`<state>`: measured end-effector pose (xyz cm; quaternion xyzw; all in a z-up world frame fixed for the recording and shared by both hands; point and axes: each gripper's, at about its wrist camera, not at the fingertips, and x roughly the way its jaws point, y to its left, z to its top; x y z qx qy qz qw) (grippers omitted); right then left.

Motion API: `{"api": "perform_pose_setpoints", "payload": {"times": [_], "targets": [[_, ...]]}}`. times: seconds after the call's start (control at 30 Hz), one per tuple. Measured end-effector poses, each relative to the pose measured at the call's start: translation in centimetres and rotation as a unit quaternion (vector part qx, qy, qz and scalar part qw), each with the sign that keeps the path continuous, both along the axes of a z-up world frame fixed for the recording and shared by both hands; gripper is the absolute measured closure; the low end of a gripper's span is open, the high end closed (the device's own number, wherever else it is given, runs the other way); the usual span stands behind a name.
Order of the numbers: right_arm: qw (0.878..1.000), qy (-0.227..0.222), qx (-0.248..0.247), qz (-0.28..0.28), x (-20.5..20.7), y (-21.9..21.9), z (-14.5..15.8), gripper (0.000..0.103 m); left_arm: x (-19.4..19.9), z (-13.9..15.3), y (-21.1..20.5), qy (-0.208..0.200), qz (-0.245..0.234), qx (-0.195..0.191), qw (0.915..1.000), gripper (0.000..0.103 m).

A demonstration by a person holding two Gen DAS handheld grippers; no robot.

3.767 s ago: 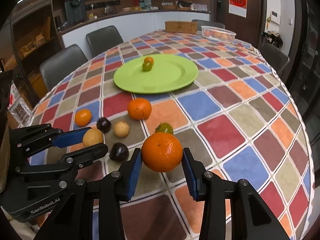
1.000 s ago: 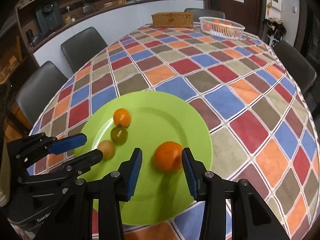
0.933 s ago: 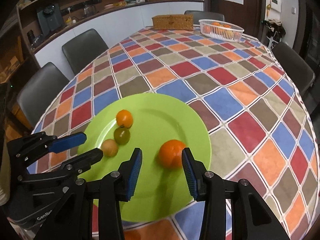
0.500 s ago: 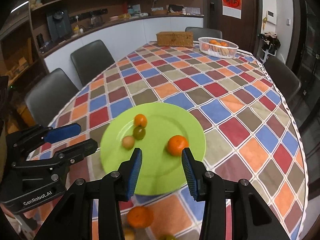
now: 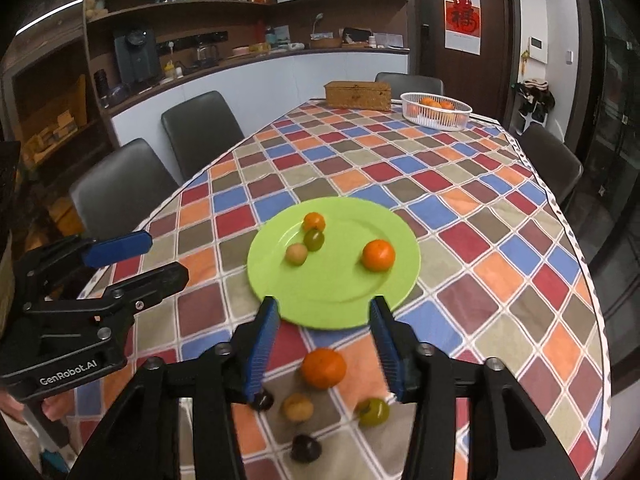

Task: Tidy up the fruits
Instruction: 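Move both open tools back toward the remaining fruits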

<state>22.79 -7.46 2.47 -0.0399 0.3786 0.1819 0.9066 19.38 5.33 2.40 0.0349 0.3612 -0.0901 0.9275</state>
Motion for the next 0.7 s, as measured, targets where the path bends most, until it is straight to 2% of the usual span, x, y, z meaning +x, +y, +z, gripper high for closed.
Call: {"api": "perform_pose_setpoints", "payload": {"times": [0.3,0.7], "targets": [[0.999,0.031,0.002,-0.006,-2.8,0.2,-1.9,0.049,-2.9,-1.8,0.1,0.017,-0.015,0.020,0.9995,0.041],[0.994,0.106,-0.002,-0.022,-4.2,-0.4,-6.9,0.049,-3.4,-6.1,-0.3,0.076,-0.038,0.038,0.9957,0.041]]}}
